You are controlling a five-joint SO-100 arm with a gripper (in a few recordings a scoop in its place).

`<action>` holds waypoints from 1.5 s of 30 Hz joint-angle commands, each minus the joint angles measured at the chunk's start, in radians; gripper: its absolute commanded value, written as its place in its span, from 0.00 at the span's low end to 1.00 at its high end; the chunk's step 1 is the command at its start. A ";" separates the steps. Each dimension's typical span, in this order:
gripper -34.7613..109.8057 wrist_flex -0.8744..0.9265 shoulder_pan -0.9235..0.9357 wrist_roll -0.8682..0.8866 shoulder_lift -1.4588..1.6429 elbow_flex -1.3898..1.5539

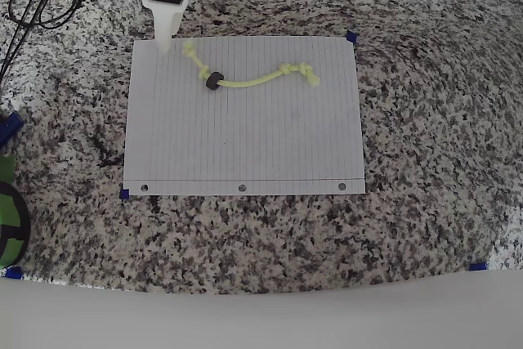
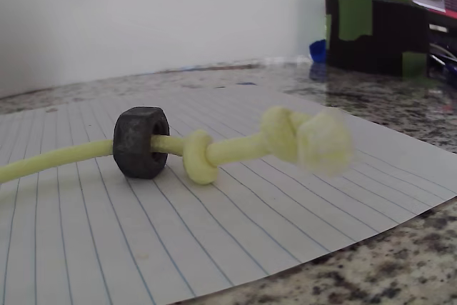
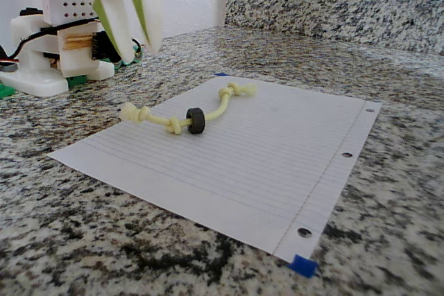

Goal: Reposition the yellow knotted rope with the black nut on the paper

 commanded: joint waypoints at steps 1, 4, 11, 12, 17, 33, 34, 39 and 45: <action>0.56 0.009 0.003 -0.054 -0.048 -0.046; 0.56 0.017 -0.002 -0.091 -0.086 -0.046; 0.56 0.074 -0.029 -0.120 -0.143 -0.072; 0.56 0.091 -0.032 -0.121 -0.156 -0.086; 0.57 0.117 -0.048 -0.129 -0.198 -0.104; 0.54 0.052 -0.051 -0.179 -0.342 -0.101; 0.54 0.048 -0.049 -0.184 -0.354 -0.101; 0.54 0.014 -0.029 -0.219 -0.383 -0.101; 0.52 -0.032 -0.015 -0.238 -0.423 -0.101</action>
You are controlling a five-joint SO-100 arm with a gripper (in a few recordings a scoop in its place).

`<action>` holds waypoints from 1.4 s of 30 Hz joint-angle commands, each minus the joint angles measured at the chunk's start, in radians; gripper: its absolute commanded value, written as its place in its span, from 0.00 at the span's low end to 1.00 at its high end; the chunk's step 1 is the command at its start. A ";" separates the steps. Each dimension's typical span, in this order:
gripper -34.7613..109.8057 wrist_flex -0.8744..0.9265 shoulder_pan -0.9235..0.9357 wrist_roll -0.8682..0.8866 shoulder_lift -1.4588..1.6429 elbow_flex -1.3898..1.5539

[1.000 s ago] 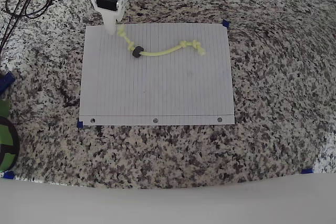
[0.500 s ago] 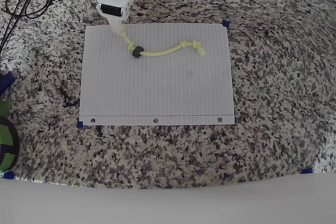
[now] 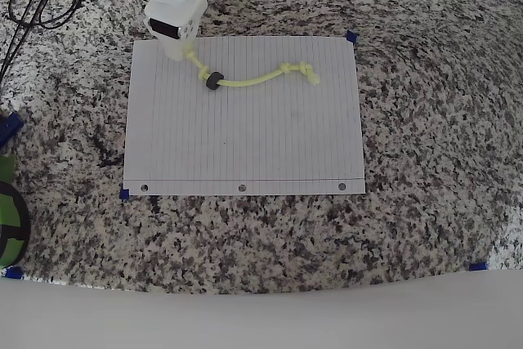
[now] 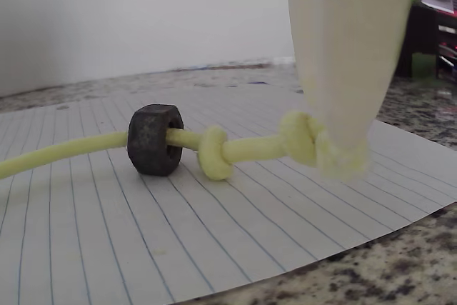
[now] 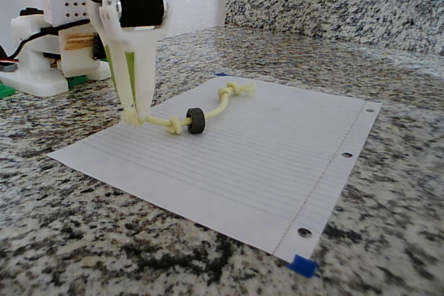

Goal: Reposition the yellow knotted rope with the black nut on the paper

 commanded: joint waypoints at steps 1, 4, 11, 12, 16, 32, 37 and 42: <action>0.52 -0.020 0.005 -0.012 -0.008 -0.034; 0.52 -0.037 -0.003 -0.017 -0.029 -0.034; 0.52 -0.095 -0.003 -0.034 -0.080 -0.035; 0.52 -0.101 -0.003 -0.038 -0.084 -0.035; 0.52 -0.117 -0.009 -0.054 -0.103 -0.037; 0.43 -0.156 -0.064 -0.064 -0.132 -0.041; 0.46 -0.161 -0.044 -0.064 -0.135 -0.041; 0.47 -0.163 -0.032 -0.067 -0.133 -0.041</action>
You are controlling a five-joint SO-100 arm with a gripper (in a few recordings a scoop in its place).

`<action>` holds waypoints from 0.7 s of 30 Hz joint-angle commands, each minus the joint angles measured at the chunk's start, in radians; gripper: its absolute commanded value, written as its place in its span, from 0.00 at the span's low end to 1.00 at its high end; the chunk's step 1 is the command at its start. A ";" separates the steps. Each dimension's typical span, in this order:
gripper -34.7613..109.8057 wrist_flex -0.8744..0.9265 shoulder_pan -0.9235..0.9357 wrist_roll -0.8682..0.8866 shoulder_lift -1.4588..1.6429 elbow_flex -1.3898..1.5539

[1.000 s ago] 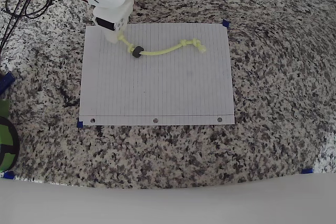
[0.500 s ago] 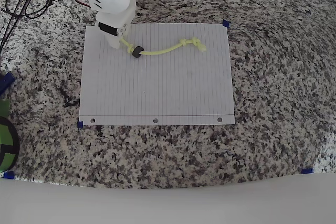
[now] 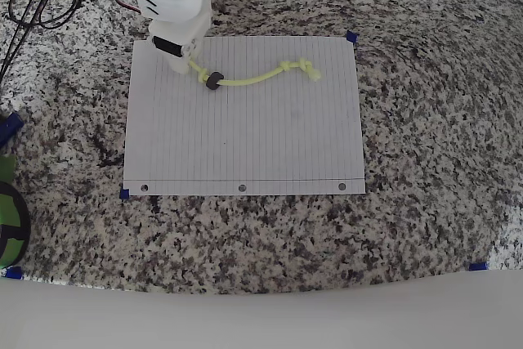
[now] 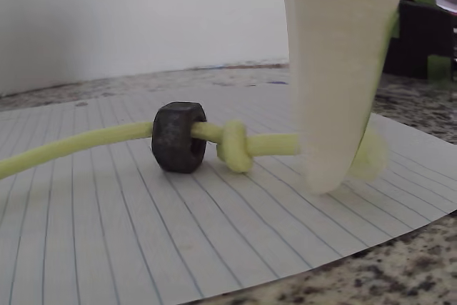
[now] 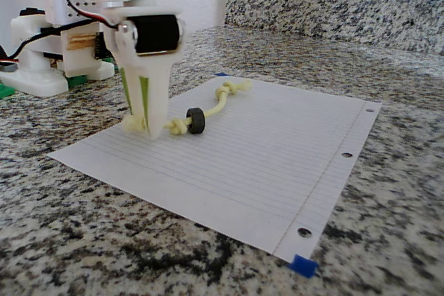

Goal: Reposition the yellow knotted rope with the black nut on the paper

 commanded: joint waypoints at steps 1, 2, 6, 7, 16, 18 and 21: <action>0.47 -0.012 0.008 -0.008 0.005 -0.034; 0.47 -0.015 0.011 -0.008 0.005 -0.034; 0.44 -0.023 0.012 -0.009 0.002 -0.034; 0.43 -0.023 0.012 -0.009 0.002 -0.034; 0.25 -0.031 0.008 -0.002 0.003 -0.034; 0.24 -0.028 0.008 -0.008 0.006 -0.034; 0.24 -0.025 0.008 -0.008 0.012 -0.032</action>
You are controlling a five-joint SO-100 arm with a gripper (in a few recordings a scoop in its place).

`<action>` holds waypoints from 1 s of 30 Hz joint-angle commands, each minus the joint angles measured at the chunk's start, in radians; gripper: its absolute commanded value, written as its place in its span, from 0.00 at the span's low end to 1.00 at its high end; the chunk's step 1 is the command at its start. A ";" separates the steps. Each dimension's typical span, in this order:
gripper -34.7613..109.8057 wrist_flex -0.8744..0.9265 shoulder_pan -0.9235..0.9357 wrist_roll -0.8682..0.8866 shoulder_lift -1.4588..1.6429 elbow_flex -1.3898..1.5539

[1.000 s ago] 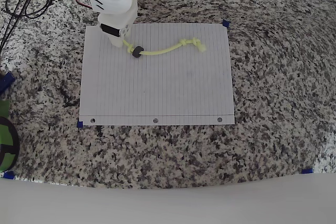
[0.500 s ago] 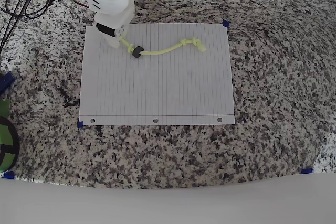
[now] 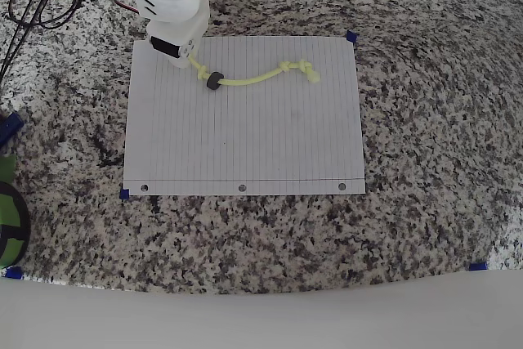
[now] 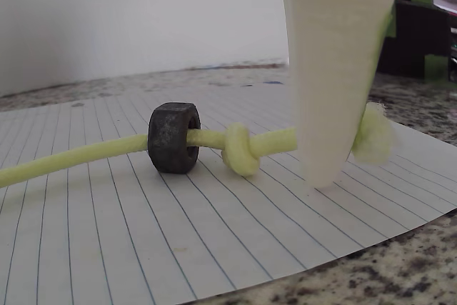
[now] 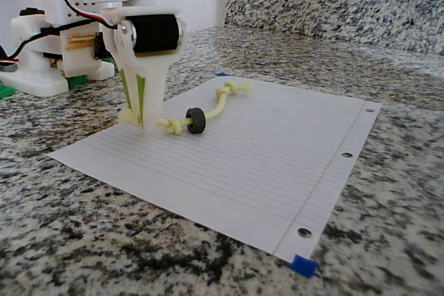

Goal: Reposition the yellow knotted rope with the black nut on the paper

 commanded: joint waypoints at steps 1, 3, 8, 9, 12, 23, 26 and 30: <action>0.24 0.000 0.002 -0.008 0.018 -0.032; 0.24 0.005 0.009 -0.005 0.037 -0.032; 0.24 0.034 0.051 0.005 0.189 -0.032; 0.24 0.037 0.054 0.012 0.227 -0.032; 0.24 0.041 0.052 0.026 0.342 -0.032; 0.24 0.026 0.028 0.193 0.598 -0.025; 0.24 0.006 0.074 0.193 0.658 -0.023; 0.24 -0.020 0.173 0.186 0.750 -0.020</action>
